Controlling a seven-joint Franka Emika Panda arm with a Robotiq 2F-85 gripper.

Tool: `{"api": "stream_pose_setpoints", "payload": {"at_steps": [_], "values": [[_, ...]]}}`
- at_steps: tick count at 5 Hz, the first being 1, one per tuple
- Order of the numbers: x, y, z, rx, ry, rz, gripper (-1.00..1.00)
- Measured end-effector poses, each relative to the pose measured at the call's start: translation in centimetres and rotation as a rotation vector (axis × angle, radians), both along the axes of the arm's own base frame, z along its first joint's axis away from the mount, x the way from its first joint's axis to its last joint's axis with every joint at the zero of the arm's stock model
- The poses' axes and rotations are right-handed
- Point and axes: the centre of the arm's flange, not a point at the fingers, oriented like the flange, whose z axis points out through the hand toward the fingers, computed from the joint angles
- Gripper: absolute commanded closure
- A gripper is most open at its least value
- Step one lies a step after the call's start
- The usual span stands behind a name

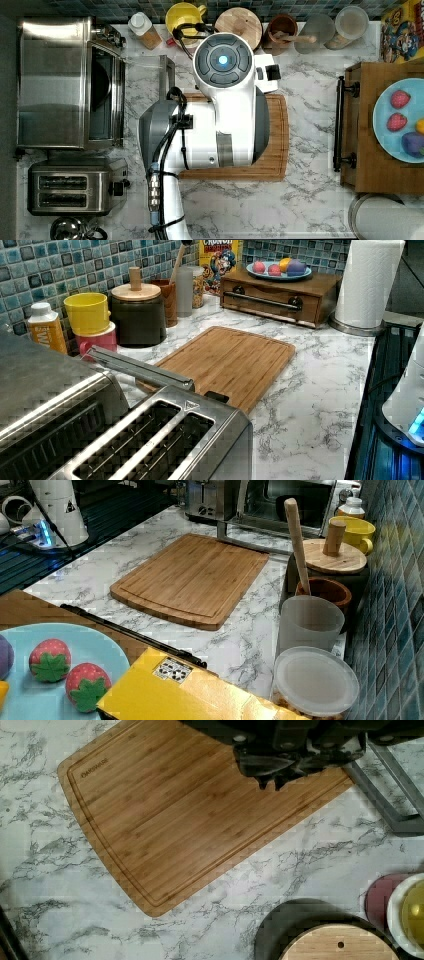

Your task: Close the oven.

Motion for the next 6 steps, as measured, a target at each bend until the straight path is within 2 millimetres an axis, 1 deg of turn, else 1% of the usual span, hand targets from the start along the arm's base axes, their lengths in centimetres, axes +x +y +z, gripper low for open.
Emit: {"api": "stream_pose_setpoints", "payload": {"at_steps": [1, 2, 3, 4, 6], "values": [[0.1, 0.0, 0.1, 0.000, -0.009, 0.001, 1.00], [0.3, 0.7, -0.3, 0.084, -0.010, 0.030, 1.00], [0.9, 0.8, -1.3, 0.116, -0.026, 0.177, 1.00], [0.9, 0.5, -3.2, 0.228, -0.065, 0.310, 1.00], [-1.5, -1.4, -9.7, 0.473, -0.064, 0.535, 1.00]]}}
